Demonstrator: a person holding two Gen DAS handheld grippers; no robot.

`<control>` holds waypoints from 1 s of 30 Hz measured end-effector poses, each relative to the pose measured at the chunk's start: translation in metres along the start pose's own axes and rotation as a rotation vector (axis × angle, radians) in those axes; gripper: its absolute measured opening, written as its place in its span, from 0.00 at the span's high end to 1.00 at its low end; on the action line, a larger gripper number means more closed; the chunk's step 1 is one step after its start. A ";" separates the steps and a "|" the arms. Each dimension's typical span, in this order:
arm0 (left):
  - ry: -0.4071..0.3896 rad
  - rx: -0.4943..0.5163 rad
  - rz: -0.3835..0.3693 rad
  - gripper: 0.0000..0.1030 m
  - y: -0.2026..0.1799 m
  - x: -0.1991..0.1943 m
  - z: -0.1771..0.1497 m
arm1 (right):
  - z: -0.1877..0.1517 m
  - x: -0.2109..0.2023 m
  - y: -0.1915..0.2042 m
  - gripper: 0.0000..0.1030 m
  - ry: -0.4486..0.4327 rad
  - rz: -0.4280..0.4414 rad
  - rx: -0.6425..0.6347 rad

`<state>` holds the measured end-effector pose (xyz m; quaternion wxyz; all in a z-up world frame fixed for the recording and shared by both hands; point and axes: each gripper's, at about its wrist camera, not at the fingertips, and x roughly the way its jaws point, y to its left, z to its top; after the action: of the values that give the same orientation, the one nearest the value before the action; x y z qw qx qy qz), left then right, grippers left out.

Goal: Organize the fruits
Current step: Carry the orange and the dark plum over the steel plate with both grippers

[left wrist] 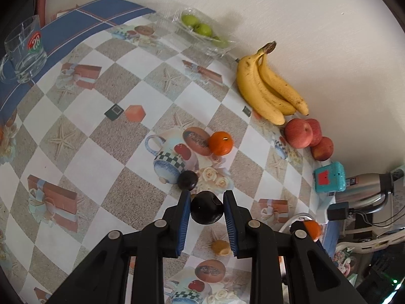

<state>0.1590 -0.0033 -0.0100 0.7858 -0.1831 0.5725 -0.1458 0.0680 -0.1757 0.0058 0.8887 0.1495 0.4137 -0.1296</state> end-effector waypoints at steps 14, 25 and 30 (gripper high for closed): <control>-0.022 0.032 -0.039 0.73 -0.022 -0.014 -0.004 | -0.002 -0.011 -0.032 0.63 0.037 -0.038 0.082; 0.012 0.091 -0.050 0.73 -0.051 -0.004 -0.022 | -0.010 -0.016 -0.087 0.63 0.062 -0.099 0.207; 0.034 0.137 -0.059 0.73 -0.070 0.001 -0.035 | -0.014 -0.023 -0.112 0.63 0.060 -0.119 0.259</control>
<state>0.1246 -0.0698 0.0111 0.7820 -0.1432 0.5689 -0.2106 0.0039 -0.2708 -0.0026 0.8399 0.2418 0.4282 -0.2298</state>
